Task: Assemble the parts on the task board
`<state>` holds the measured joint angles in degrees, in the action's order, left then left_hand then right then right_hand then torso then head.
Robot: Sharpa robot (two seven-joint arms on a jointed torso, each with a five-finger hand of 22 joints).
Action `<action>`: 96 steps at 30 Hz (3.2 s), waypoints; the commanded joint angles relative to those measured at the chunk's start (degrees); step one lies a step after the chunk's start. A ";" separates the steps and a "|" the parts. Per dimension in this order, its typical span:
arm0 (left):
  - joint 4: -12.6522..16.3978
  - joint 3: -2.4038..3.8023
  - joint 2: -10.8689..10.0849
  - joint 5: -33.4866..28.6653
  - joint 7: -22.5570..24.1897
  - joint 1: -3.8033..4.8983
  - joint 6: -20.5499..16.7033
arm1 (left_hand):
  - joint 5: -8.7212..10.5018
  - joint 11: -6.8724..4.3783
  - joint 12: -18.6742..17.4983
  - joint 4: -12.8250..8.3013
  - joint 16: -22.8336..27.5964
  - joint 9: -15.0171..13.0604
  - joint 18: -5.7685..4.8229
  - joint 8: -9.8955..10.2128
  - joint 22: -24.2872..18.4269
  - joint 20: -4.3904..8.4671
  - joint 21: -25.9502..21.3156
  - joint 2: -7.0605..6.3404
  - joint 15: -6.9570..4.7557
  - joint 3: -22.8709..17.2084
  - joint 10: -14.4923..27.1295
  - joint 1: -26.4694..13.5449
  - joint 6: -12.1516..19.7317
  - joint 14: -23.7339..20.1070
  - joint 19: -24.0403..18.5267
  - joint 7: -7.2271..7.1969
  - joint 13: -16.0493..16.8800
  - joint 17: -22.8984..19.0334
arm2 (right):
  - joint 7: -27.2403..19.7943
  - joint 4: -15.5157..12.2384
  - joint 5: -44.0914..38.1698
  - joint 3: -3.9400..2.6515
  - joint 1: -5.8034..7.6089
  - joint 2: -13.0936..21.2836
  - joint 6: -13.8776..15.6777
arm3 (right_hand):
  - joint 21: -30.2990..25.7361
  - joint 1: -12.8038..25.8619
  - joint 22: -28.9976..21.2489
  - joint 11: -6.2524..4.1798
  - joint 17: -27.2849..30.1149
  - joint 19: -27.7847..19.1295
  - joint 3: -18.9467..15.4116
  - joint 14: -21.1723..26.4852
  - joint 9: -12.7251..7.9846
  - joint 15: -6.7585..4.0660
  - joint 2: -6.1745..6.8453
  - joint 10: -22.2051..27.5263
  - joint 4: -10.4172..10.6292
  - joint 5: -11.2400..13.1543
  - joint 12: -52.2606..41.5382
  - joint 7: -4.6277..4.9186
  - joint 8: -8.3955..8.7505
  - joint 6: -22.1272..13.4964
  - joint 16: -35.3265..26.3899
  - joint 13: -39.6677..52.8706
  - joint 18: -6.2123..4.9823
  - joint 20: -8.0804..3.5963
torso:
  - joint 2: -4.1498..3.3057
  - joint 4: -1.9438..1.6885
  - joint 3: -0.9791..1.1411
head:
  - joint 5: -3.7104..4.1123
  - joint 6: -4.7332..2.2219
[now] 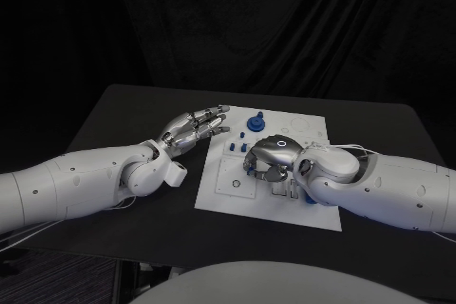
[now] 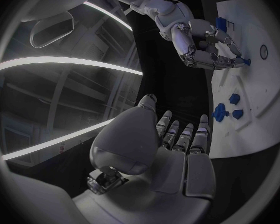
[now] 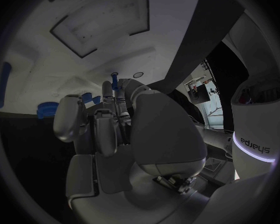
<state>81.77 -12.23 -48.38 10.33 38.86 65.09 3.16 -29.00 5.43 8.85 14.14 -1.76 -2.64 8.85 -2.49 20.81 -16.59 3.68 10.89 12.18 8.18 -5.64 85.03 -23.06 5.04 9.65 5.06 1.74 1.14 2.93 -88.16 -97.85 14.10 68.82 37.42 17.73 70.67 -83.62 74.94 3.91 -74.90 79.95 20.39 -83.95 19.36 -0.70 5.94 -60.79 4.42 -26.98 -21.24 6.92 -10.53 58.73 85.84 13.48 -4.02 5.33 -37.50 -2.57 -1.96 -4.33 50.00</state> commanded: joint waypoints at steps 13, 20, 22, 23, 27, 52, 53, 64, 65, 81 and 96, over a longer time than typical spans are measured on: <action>0.07 0.04 0.06 -0.17 1.63 -0.20 0.95 | -0.32 -0.20 0.06 -0.45 -0.10 -0.09 -0.41 -0.28 -0.07 -0.05 -0.35 0.17 0.21 -0.05 0.20 0.27 0.07 -0.24 -0.25 0.37 0.02 -0.01 | 1.55 -0.13 -0.49 -0.04 -0.16 0.53 -1.18 | -0.31 -0.36 9.40 -0.09 -8.05 -0.29 -0.07 -3.09 0.06 0.49 0.11 -0.38 -0.44 -0.16 -0.06 0.50 0.39 0.01 -0.27 0.03 -0.23 0.37 | -0.01 -0.03 0.04 | 0.04 0.00; 0.00 0.04 0.18 -0.17 1.56 -0.24 1.09 | -0.32 -0.17 0.02 -0.48 -0.11 -0.09 -0.44 -0.29 -0.10 -0.07 -0.35 0.19 0.27 -0.06 0.24 0.29 0.05 -0.24 -0.25 0.46 0.02 -0.01 | 1.55 -0.12 -0.49 -0.04 -0.16 0.27 -1.58 | -0.48 -0.20 9.35 -0.02 -7.87 -0.41 -0.02 -3.00 0.03 0.57 0.17 -0.07 -0.42 -0.19 0.30 0.52 0.79 -0.45 -0.39 -0.11 -0.28 0.48 | 0.00 -0.03 0.06 | 0.15 0.00; -0.02 0.04 0.19 -0.17 1.53 -0.25 1.11 | -0.32 -0.17 0.02 -0.48 -0.11 -0.09 -0.44 -0.29 -0.10 -0.07 -0.35 0.19 0.27 -0.06 0.24 0.29 0.05 -0.24 -0.25 0.46 0.02 -0.01 | 1.52 -0.11 -0.49 -0.04 -0.16 0.18 -1.69 | -0.64 -0.07 9.30 0.01 -7.80 -0.53 0.04 -2.96 -0.03 0.60 0.19 0.10 -0.39 -0.20 0.54 0.54 1.19 -0.94 -0.43 -0.20 -0.33 0.55 | -0.01 -0.01 0.06 | 0.16 0.00; -0.02 0.04 0.20 -0.17 1.51 -0.25 1.12 | -0.32 -0.17 0.02 -0.48 -0.11 -0.09 -0.44 -0.29 -0.10 -0.07 -0.35 0.19 0.27 -0.06 0.24 0.29 0.05 -0.24 -0.25 0.46 0.02 -0.01 | 1.51 -0.10 -0.49 -0.04 -0.17 0.14 -1.74 | -0.62 -0.03 9.30 0.03 -7.81 -0.53 0.07 -2.96 -0.06 0.61 0.19 0.15 -0.38 -0.20 0.62 0.55 1.33 -1.10 -0.42 -0.23 -0.33 0.57 | -0.01 -0.01 0.06 | 0.13 0.00; -0.05 0.04 0.21 -0.17 1.47 -0.27 1.17 | -0.34 -0.14 0.01 -0.52 -0.11 -0.09 -0.46 -0.29 -0.12 -0.08 -0.35 0.23 0.31 -0.09 0.25 0.33 0.06 -0.25 -0.24 0.51 0.02 -0.01 | 1.42 -0.03 -0.49 -0.04 -0.23 -0.01 -1.98 | -0.76 0.14 9.26 0.07 -7.68 -0.65 0.20 -2.89 -0.24 0.65 0.26 0.38 -0.34 -0.21 0.90 0.52 1.96 -1.86 -0.50 -0.31 -0.37 0.65 | -0.01 -0.01 0.07 | 0.02 0.00; -0.39 0.04 0.35 -0.17 1.23 -0.33 1.40 | -0.46 -0.08 -0.05 -0.71 -0.11 -0.09 -0.56 -0.29 -0.26 -0.08 -0.37 0.41 0.39 -0.25 0.32 0.53 0.01 -0.30 -0.26 0.69 0.00 -0.01 | 0.26 -0.33 -0.49 -0.04 -0.42 0.71 1.40 | -9.18 4.67 7.18 2.77 -3.17 -5.79 -4.25 0.52 -6.53 1.81 2.59 23.01 3.57 -0.13 3.87 -5.27 6.71 -19.18 -3.30 -0.94 -1.87 1.88 | 0.03 -0.03 0.03 | -0.21 0.00; -0.39 0.04 0.34 -0.17 1.23 -0.33 1.39 | -0.51 -0.11 -0.05 -0.80 -0.12 -0.12 -0.60 -0.33 -0.32 -0.08 -0.38 0.47 0.42 -0.30 0.34 0.60 -0.21 -0.30 -0.26 0.90 0.01 -0.01 | 0.12 -0.47 -0.49 -0.05 -0.41 0.96 2.29 | -9.26 4.64 7.17 2.80 -3.15 -5.81 -4.60 0.54 -6.64 1.82 2.57 23.57 3.78 -0.16 3.67 -5.31 6.69 -19.26 -3.30 -0.91 -1.87 1.92 | 0.02 -0.05 0.04 | -0.26 0.00; -0.23 0.04 -0.06 -0.17 1.25 -0.38 1.10 | -0.52 -0.13 -0.01 -0.89 -0.15 -0.18 -0.64 -0.41 -0.30 -0.08 -0.37 0.49 0.43 -0.33 0.33 0.65 -0.64 -0.28 -0.22 1.12 0.02 0.00 | 0.05 -5.06 1.29 -0.44 2.93 7.32 7.67 | -8.75 4.00 7.42 2.82 -3.50 -5.16 -6.33 0.23 -6.73 1.82 2.07 24.01 5.43 -0.24 0.62 -4.19 5.47 -16.17 -2.90 -0.40 -1.74 1.96 | 0.04 0.01 0.09 | -0.73 0.00; -0.22 0.04 -0.09 -0.17 1.25 -0.38 1.06 | -0.52 -0.13 -0.01 -0.89 -0.15 -0.18 -0.64 -0.41 -0.30 -0.08 -0.37 0.49 0.43 -0.33 0.33 0.65 -0.64 -0.28 -0.22 1.12 0.02 0.00 | 0.28 -5.68 1.46 -0.45 3.47 8.15 7.53 | -8.65 4.12 7.45 2.84 -3.62 -5.06 -6.44 0.15 -6.75 1.83 2.02 23.95 5.64 -0.24 0.42 -4.17 5.45 -16.03 -2.81 -0.38 -1.71 1.96 | 0.06 0.01 0.09 | -0.69 0.00; -0.22 0.04 -0.27 -0.17 1.33 -0.40 0.82 | -0.54 -0.12 0.07 -0.92 -0.16 -0.20 -0.66 -0.44 -0.34 -0.06 -0.38 0.48 0.43 -0.32 0.28 0.66 -0.79 -0.27 -0.22 1.14 0.03 0.00 | 4.50 -8.19 2.39 0.02 6.33 18.53 1.99 | -9.55 5.49 7.24 3.95 -2.44 -3.77 -11.32 -0.28 -8.99 2.35 2.92 27.98 12.36 -0.64 5.10 -5.36 6.80 -15.26 -3.57 -6.82 -1.75 2.37 | 0.04 -0.11 -0.06 | 0.13 0.00; -0.16 0.04 -0.31 -0.17 1.32 -0.57 0.90 | -0.60 -0.12 0.05 -0.94 -0.15 -0.21 -0.67 -0.47 -0.37 -0.05 -0.38 0.54 0.41 -0.36 0.28 0.67 -0.86 -0.30 -0.21 1.18 0.03 -0.01 | 3.71 -5.44 2.42 0.11 4.05 18.51 0.57 | -8.99 2.76 7.69 3.51 -2.92 -2.56 -9.36 -0.84 -10.13 2.00 0.46 19.03 9.75 -0.36 3.82 -4.27 6.43 -12.77 -3.27 -9.34 -1.54 2.03 | 0.02 -0.06 0.12 | 0.09 0.00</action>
<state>81.46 -12.24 -48.71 10.31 38.88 64.64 3.72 -29.22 5.43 8.83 13.51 -1.76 -2.77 8.85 -2.72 20.48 -16.59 3.68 11.12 12.38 7.88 -5.64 85.26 -23.66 4.83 9.65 6.06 1.74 1.13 5.78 -93.78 -95.43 14.25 73.06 55.97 19.26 61.62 -80.33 74.95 7.45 -74.90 77.00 10.97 -83.95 9.29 1.35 6.41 -41.52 14.53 -27.26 -17.53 2.64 -4.09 45.66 82.29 4.20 -4.95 7.47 -37.52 -2.56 -1.87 -4.21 50.00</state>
